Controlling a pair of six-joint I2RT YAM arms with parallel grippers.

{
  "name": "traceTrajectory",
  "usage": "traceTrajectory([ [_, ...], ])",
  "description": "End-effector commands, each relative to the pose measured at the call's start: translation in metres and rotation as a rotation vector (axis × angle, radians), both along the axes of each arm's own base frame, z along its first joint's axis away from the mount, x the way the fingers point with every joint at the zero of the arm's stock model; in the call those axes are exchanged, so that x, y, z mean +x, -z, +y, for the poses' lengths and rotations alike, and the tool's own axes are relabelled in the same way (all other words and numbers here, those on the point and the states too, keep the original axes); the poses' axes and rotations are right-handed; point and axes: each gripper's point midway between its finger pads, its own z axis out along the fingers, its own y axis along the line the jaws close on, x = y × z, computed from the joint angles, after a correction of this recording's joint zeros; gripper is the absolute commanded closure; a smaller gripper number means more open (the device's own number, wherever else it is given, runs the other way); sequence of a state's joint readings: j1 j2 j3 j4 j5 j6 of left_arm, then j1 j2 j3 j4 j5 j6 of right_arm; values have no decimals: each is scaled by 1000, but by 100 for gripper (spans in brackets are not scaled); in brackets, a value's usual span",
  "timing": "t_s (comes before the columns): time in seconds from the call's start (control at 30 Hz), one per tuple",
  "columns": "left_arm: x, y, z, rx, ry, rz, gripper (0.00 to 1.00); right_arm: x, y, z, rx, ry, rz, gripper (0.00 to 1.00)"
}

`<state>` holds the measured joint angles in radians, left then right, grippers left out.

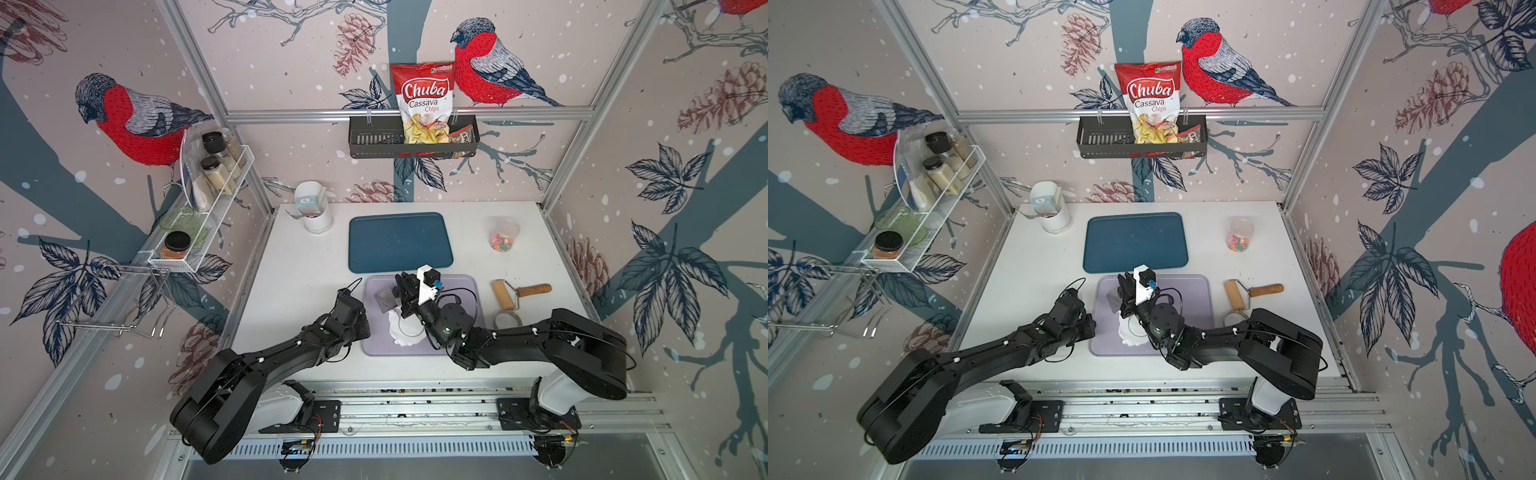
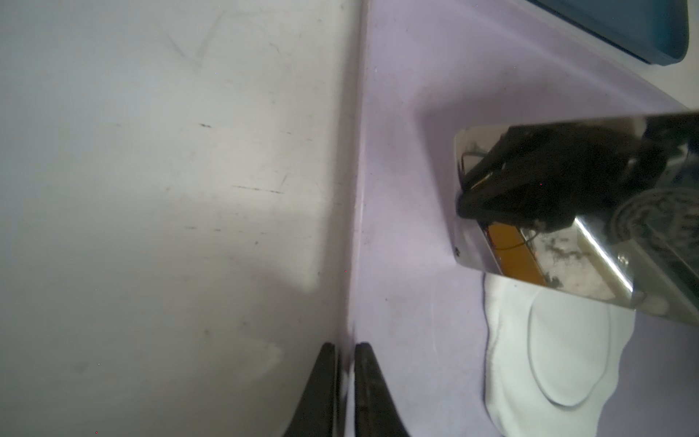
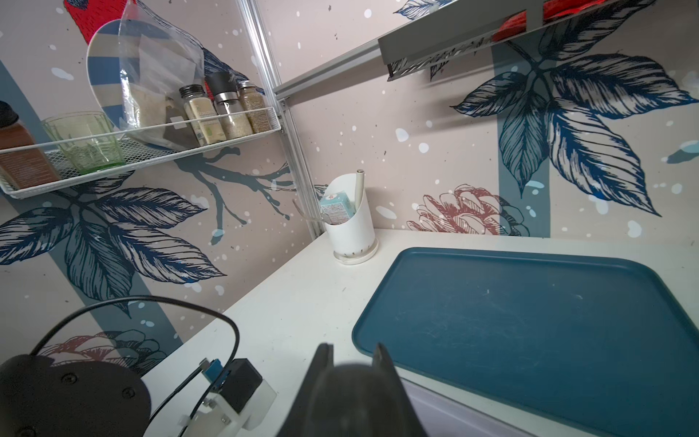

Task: Roll out the dumpling wrappers from the dough
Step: Remove the dumpling wrapper from the work surface.

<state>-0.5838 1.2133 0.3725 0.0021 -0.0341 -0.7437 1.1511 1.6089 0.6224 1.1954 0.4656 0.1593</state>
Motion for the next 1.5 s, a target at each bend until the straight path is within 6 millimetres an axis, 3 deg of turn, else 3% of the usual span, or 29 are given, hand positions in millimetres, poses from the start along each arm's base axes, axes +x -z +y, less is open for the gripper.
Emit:
traceTrajectory([
  [0.0,-1,1,8,25,-27,1,85,4,-26,1,64,-8,-25,100],
  [0.23,6,-6,7,28,-30,-29,82,27,-53,-29,108,38,-24,100],
  [0.4,15,-10,10,68,-38,-48,81,41,-45,-45,78,56,8,100],
  [0.73,31,-11,8,109,-37,-67,80,33,-16,-43,13,18,64,100],
  [1.0,31,-3,7,112,-37,-49,82,27,-9,-31,15,-31,76,100],
  [1.47,28,5,10,114,-55,-34,87,-6,10,-20,-23,-123,137,100],
])
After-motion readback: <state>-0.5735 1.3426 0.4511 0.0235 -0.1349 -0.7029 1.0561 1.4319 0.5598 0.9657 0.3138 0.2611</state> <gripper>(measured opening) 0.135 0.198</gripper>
